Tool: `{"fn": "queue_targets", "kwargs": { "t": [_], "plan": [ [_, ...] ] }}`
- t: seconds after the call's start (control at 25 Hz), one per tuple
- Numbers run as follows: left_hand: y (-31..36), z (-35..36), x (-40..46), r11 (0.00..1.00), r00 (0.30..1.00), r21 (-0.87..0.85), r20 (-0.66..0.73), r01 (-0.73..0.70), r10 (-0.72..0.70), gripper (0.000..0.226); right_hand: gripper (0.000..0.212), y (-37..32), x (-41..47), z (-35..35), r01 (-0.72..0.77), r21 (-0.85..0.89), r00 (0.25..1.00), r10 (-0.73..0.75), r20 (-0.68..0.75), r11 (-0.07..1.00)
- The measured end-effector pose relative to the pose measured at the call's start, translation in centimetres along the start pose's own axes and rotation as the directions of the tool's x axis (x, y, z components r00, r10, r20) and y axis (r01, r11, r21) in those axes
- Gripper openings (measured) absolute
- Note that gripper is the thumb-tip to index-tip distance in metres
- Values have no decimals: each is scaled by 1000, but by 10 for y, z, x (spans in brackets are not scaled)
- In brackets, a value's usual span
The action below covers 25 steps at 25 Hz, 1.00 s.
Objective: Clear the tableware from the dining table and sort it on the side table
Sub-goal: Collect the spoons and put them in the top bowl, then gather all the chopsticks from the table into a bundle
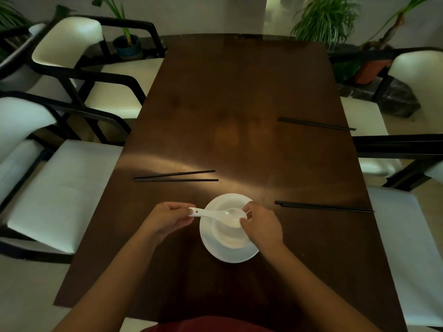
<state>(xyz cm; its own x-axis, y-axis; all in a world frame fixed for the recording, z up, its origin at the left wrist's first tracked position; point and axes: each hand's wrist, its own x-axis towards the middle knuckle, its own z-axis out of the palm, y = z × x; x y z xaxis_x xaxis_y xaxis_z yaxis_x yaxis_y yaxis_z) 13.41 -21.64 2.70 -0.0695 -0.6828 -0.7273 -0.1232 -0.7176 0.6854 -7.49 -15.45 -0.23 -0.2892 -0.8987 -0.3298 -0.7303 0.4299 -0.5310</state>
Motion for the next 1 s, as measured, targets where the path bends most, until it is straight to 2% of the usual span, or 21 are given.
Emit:
{"fn": "queue_targets", "kwargs": {
  "t": [0.12,0.28,0.6,0.72,0.8,0.84,0.92,1.0],
  "plan": [
    [-3,4,2,999,1000,35,-6,12,-12,15,22,1,-4,4,123,-244,990,-137,-40,962],
    [-3,4,4,997,1000,80,9,15,-15,12,23,5,-7,8,240,-395,962,-271,-25,887],
    [-10,3,4,989,999,146,44,2,-9,14,28,13,-11,9,255,-350,956,-289,-50,901],
    [-10,-9,8,944,999,330,39,-22,10,25,25,11,-6,-4,226,-179,954,-255,-159,958],
    [-10,-23,19,851,980,504,-34,-151,194,29,23,8,10,-17,239,-91,943,-253,-215,967],
    [-9,-32,27,762,942,607,-63,-225,328,32,24,3,22,-22,262,-84,939,-274,-208,961],
    [-1,-49,47,533,839,786,-33,-314,543,40,31,-19,50,-23,341,-106,922,-354,-156,934],
    [11,-59,74,285,774,908,64,-307,630,52,40,-47,80,-12,431,-162,893,-446,-63,888]
  ]
}}
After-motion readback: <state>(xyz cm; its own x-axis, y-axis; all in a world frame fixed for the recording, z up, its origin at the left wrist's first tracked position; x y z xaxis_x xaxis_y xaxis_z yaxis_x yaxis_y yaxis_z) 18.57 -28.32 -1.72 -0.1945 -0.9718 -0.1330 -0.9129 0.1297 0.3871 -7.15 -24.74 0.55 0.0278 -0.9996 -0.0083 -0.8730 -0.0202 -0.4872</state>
